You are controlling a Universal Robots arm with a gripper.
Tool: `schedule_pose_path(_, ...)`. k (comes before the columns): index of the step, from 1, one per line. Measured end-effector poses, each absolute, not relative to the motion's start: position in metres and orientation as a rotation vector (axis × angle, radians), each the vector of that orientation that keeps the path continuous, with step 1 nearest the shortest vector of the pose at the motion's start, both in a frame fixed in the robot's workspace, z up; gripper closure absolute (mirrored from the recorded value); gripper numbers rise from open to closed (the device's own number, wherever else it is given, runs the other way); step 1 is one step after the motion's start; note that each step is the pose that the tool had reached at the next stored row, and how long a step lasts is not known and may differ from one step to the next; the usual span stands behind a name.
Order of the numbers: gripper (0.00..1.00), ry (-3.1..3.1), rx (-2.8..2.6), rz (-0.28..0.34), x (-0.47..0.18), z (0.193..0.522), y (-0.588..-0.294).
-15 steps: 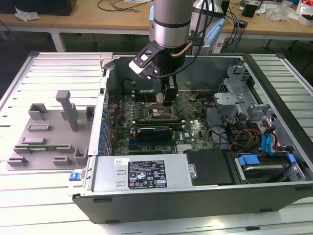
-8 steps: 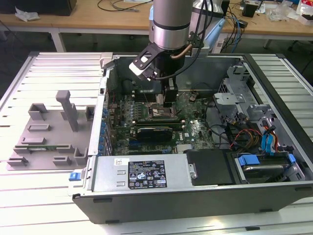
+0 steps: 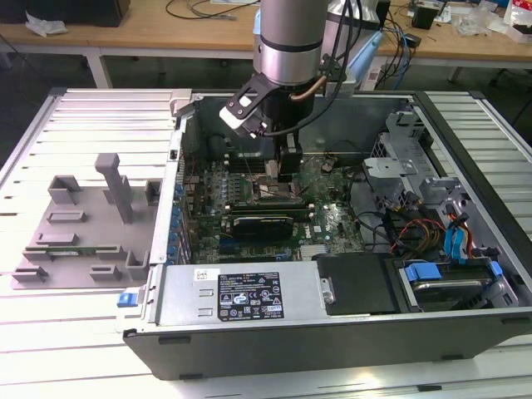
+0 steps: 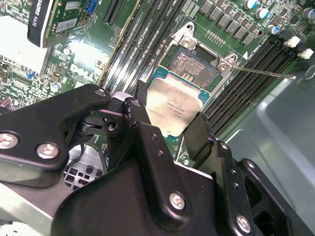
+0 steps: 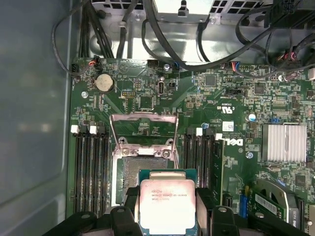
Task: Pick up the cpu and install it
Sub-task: 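Place the cpu into insertion slot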
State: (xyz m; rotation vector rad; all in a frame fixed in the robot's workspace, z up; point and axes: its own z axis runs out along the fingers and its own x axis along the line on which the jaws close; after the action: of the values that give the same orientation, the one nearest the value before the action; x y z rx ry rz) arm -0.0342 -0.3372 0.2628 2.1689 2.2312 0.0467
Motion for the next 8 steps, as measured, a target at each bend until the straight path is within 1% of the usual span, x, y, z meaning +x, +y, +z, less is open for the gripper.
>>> schedule_pose_path(5, 0.45, 2.229, 2.162, 0.065, -0.035, 0.249, -0.335)
schedule_pose_path(8, 0.45, 2.229, 2.162, 0.065, -0.035, 0.244, -0.332)
